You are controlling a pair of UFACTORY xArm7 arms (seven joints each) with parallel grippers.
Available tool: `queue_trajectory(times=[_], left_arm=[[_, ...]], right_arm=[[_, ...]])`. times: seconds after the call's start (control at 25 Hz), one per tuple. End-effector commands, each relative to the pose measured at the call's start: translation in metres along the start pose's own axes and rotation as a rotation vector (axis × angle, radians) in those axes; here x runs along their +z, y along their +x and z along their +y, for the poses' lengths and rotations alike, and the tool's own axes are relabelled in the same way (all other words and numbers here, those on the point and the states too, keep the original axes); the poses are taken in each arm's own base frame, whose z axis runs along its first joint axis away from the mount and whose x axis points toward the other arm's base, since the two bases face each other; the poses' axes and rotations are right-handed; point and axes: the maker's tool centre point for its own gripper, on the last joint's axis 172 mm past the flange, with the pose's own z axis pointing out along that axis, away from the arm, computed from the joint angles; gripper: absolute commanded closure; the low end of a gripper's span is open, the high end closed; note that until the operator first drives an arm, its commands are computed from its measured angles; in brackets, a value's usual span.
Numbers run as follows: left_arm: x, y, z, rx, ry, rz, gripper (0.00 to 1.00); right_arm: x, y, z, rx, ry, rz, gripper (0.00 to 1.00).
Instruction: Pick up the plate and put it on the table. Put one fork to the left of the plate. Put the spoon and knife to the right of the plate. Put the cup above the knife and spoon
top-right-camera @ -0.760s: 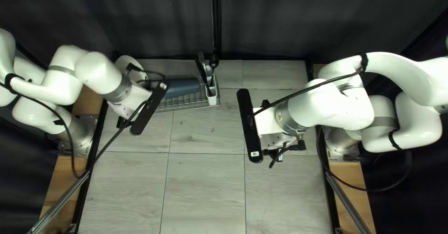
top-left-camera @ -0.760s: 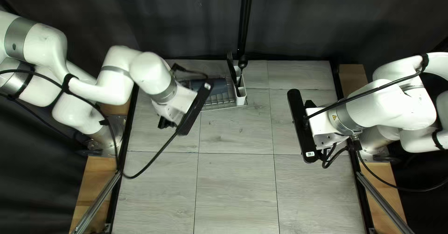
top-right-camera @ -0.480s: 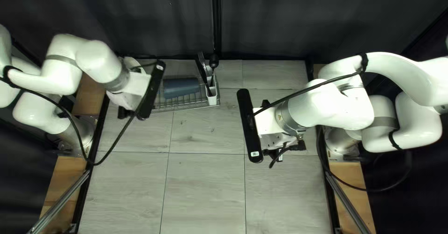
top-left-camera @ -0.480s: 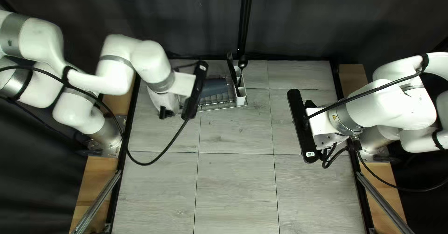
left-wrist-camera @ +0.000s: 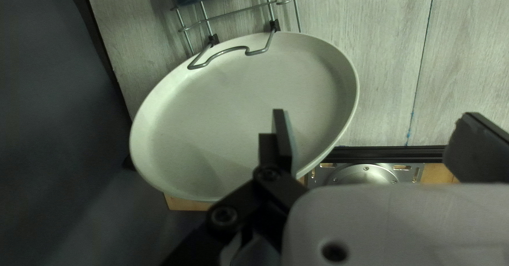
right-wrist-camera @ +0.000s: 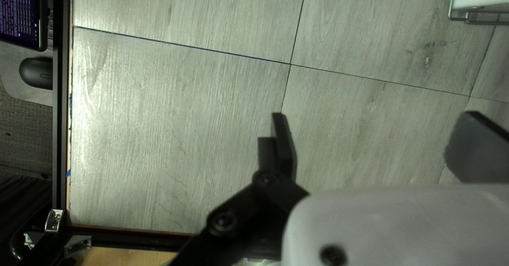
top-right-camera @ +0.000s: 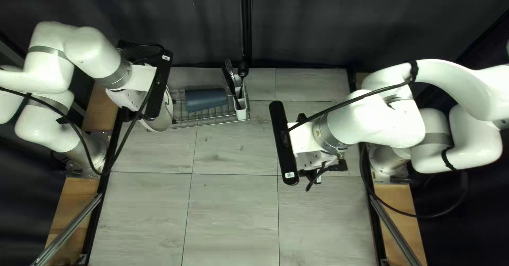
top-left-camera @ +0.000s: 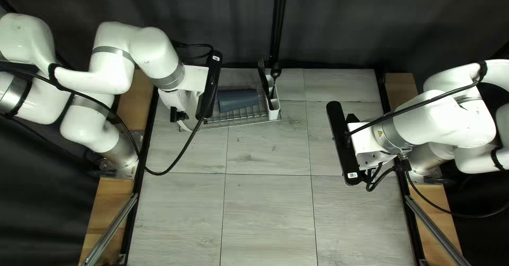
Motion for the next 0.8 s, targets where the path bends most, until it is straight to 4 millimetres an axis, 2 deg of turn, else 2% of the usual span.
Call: queue_trajectory(times=[0.04, 0.16, 0.32, 0.4, 0.52, 0.8], left_arm=[[0.0, 0.0, 0.0, 0.0, 0.0, 0.0, 0.0], [0.002, -0.001, 0.001, -0.018, -0.019, 0.002, 0.0], [-0.021, -0.033, -0.015, -0.016, -0.027, -0.002, 0.0], [-0.026, -0.039, -0.017, -0.016, -0.029, 0.002, 0.0], [-0.041, -0.059, -0.023, -0.015, -0.031, 0.015, 0.0], [-0.042, -0.061, -0.023, -0.014, -0.029, 0.015, 0.0]], right_arm=[[0.0, 0.0, 0.0, 0.0, 0.0, 0.0, 0.0], [0.0, 0.0, 0.0, 0.0, 0.0, 0.0, 0.0], [0.0, 0.0, 0.0, 0.0, 0.0, 0.0, 0.0], [0.0, 0.0, 0.0, 0.0, 0.0, 0.0, 0.0], [0.0, 0.0, 0.0, 0.0, 0.0, 0.0, 0.0], [0.0, 0.0, 0.0, 0.0, 0.0, 0.0, 0.0]])
